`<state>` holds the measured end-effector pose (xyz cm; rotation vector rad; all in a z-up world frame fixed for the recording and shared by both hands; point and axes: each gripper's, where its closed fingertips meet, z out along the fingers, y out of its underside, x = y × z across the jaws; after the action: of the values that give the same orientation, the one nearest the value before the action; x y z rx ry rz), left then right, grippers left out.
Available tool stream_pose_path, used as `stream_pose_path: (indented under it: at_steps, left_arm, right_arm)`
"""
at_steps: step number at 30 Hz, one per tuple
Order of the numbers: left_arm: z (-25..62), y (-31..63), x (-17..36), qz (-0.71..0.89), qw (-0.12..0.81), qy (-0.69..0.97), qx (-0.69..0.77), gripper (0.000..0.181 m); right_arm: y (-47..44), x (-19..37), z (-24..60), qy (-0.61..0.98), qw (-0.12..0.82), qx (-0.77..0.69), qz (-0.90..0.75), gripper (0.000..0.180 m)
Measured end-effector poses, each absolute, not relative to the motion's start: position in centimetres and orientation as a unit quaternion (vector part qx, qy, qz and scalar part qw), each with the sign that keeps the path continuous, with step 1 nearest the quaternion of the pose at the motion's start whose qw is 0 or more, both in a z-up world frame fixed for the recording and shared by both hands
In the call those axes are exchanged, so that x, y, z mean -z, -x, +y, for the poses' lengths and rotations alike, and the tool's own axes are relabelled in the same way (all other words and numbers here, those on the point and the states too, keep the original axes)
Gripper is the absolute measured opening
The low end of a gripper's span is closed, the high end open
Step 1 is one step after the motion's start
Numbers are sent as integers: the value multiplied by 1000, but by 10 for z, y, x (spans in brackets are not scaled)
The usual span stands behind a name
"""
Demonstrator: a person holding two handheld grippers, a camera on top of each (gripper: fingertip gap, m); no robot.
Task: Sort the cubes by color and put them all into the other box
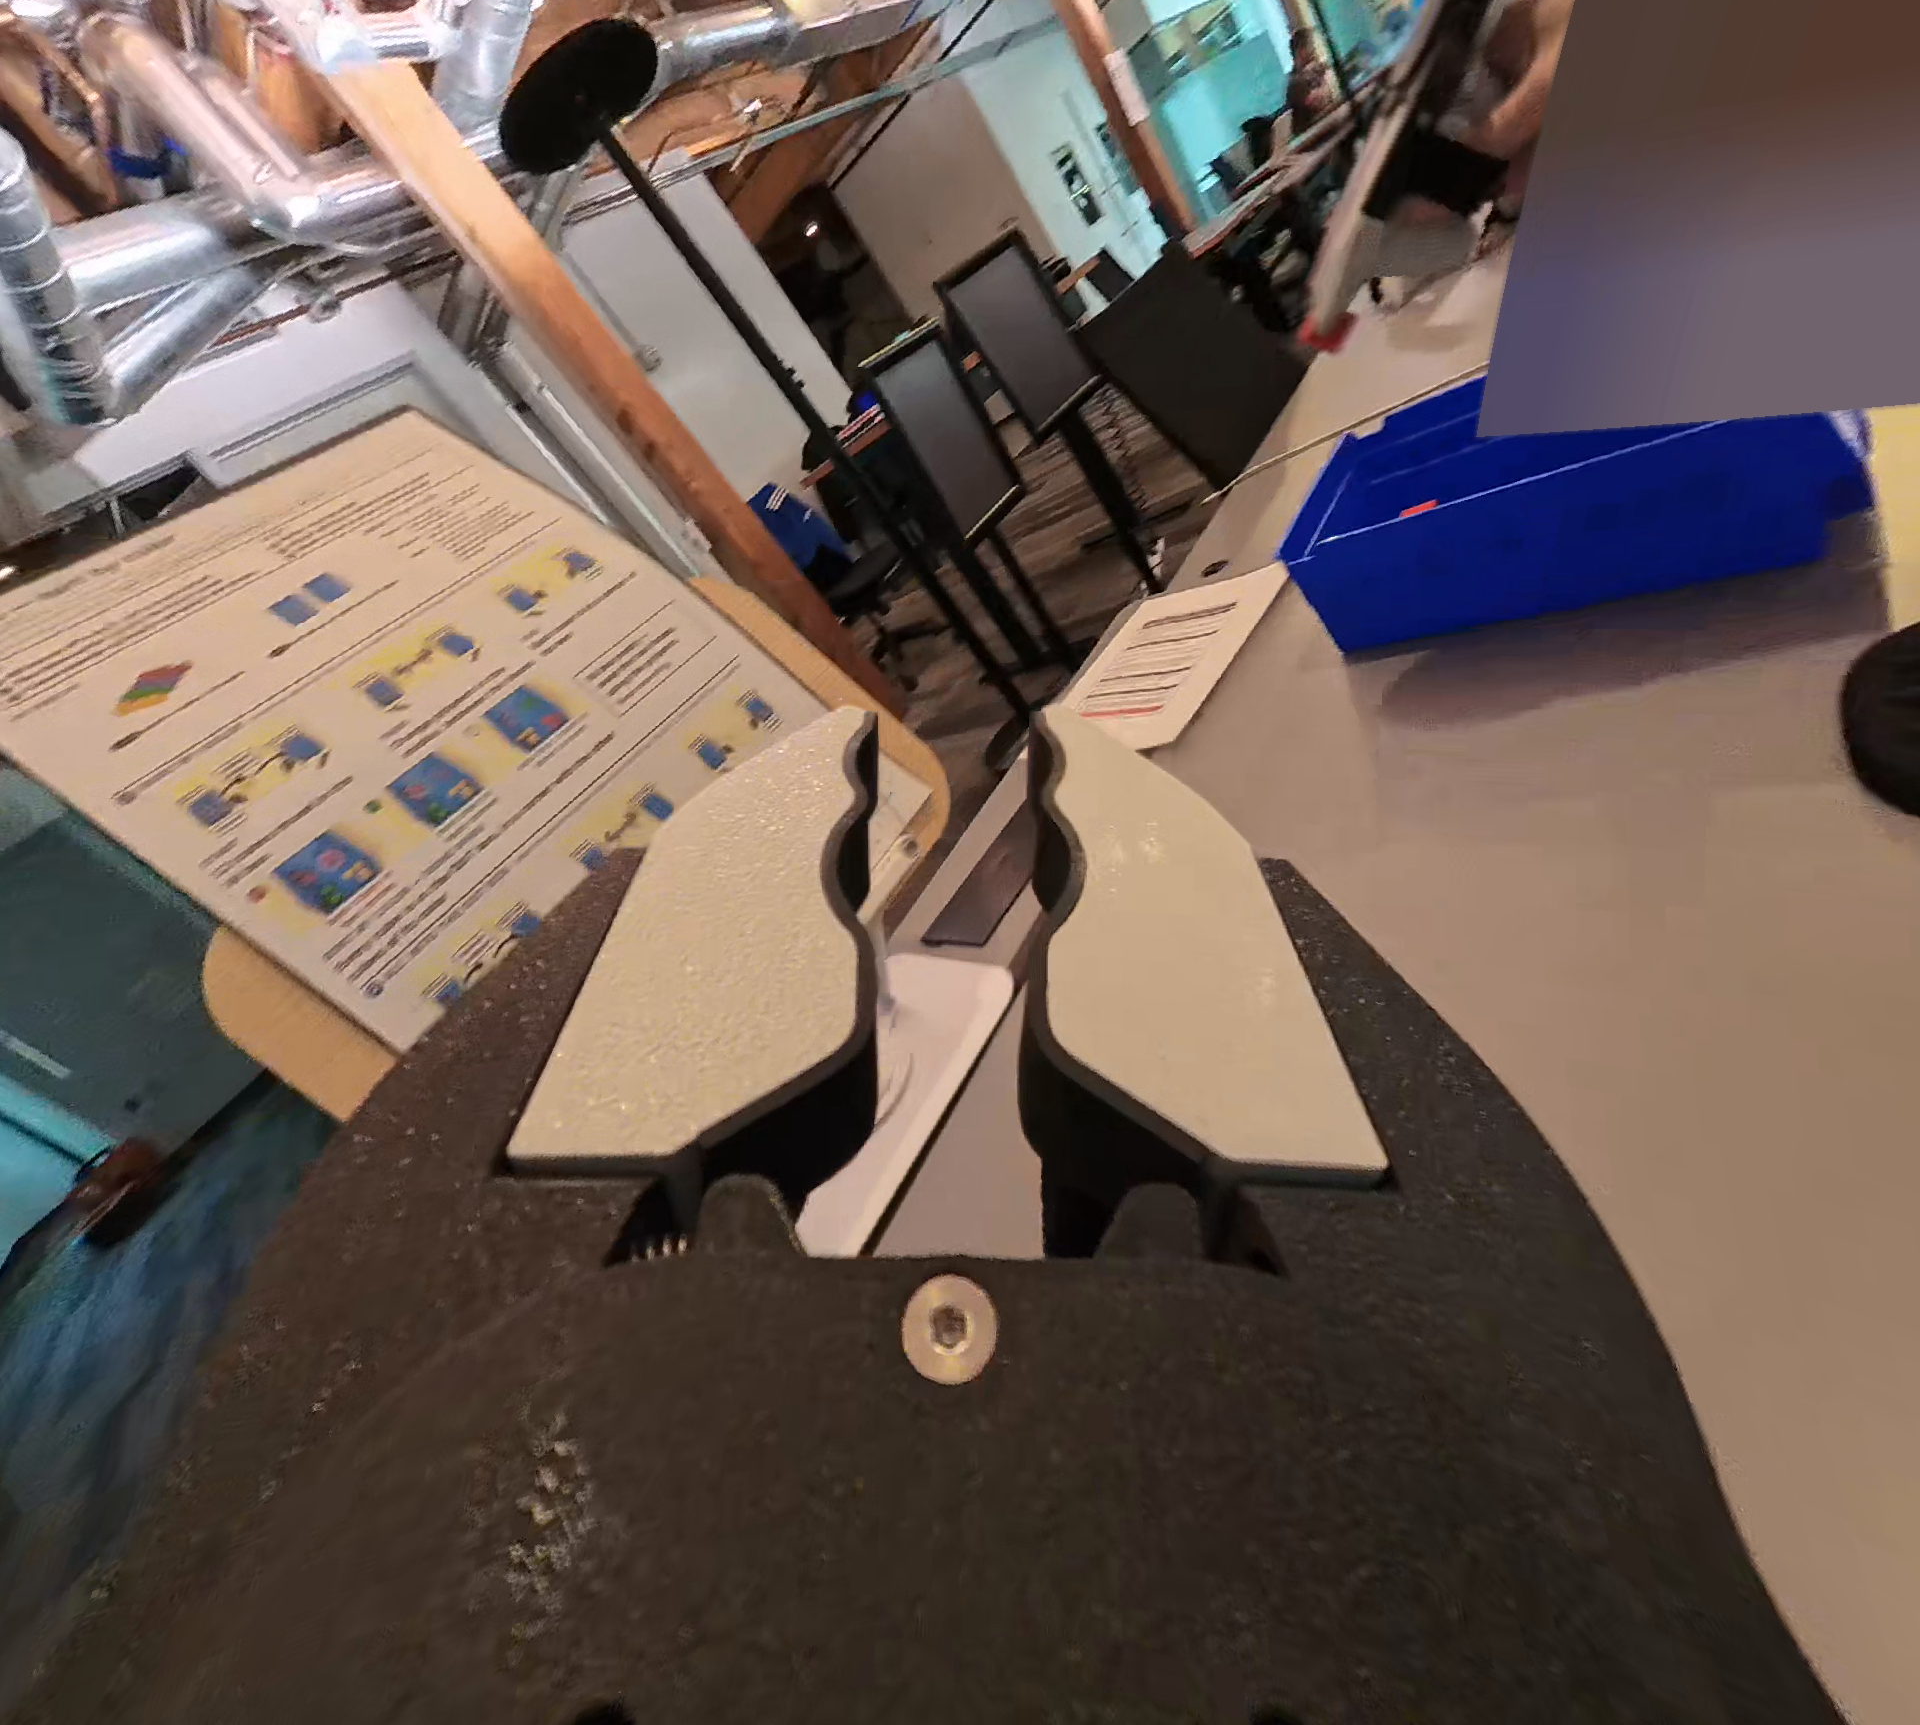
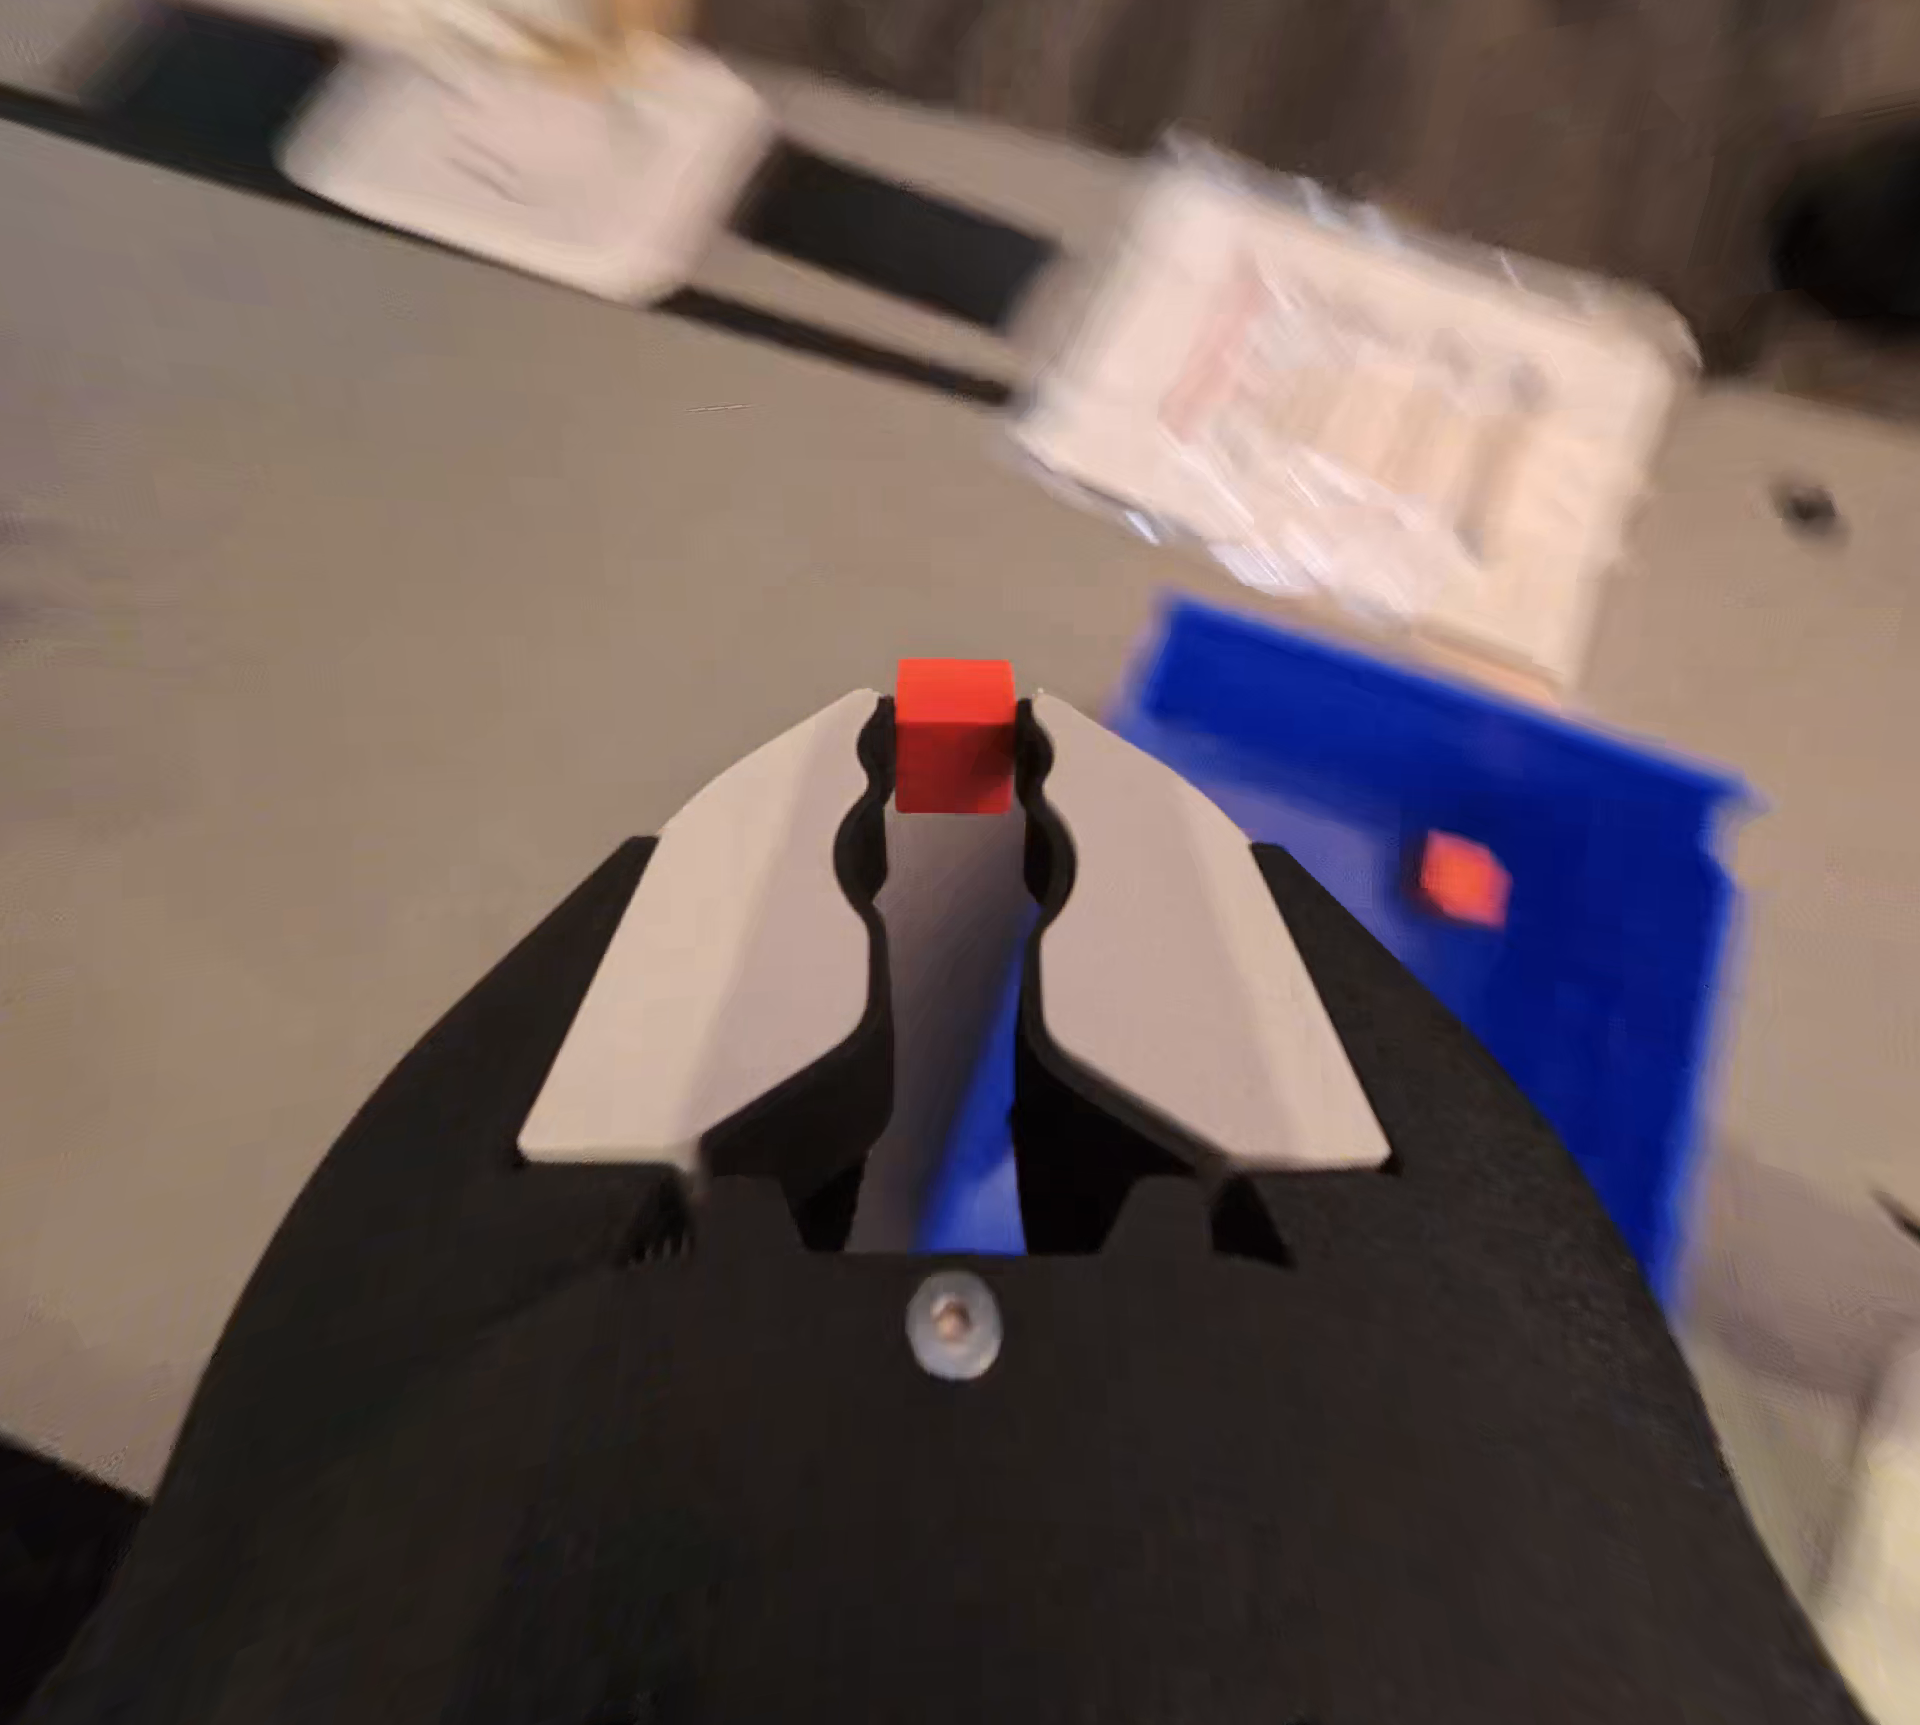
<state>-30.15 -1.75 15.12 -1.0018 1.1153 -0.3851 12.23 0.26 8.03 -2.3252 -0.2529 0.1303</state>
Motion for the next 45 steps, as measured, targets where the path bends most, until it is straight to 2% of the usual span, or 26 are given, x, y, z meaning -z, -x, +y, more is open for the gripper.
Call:
stream_pose_path:
  at_steps: [6,9,13,20,24,26,29,30,39,41,45]
  left_arm:
    - [-8,310,-150,489,716,471,163,26]
    - [-8,313,-149,488,716,473,162,25]
    - [-4,318,-149,480,718,478,159,24]
    - [-2,312,-144,484,711,481,167,20]
    - [0,308,-140,490,704,486,167,20]
    - [-1,309,-142,488,706,485,170,21]
    - [-4,310,-146,485,710,478,181,20]
    - [-6,310,-147,484,710,477,186,20]
    - [-12,314,-151,482,713,473,188,20]
    - [-11,315,-151,482,713,474,187,20]
    - [-8,312,-148,487,709,480,175,20]
  right_arm:
    - [-255,60,7,988,146,46,-10,21]
    - [-272,101,15,994,99,40,1,22]
    - [-287,128,28,995,79,57,9,22]
    - [-301,142,43,992,89,92,11,22]
    - [-289,130,46,990,127,68,5,45]
    - [-282,102,51,981,177,73,-7,44]
    - [-270,54,62,960,272,65,-25,29]
    - [-272,49,62,958,280,62,-20,29]
    - [-289,133,39,991,131,10,22,31]
    - [-296,129,46,988,147,30,27,27]
    - [-302,131,41,992,114,46,19,28]
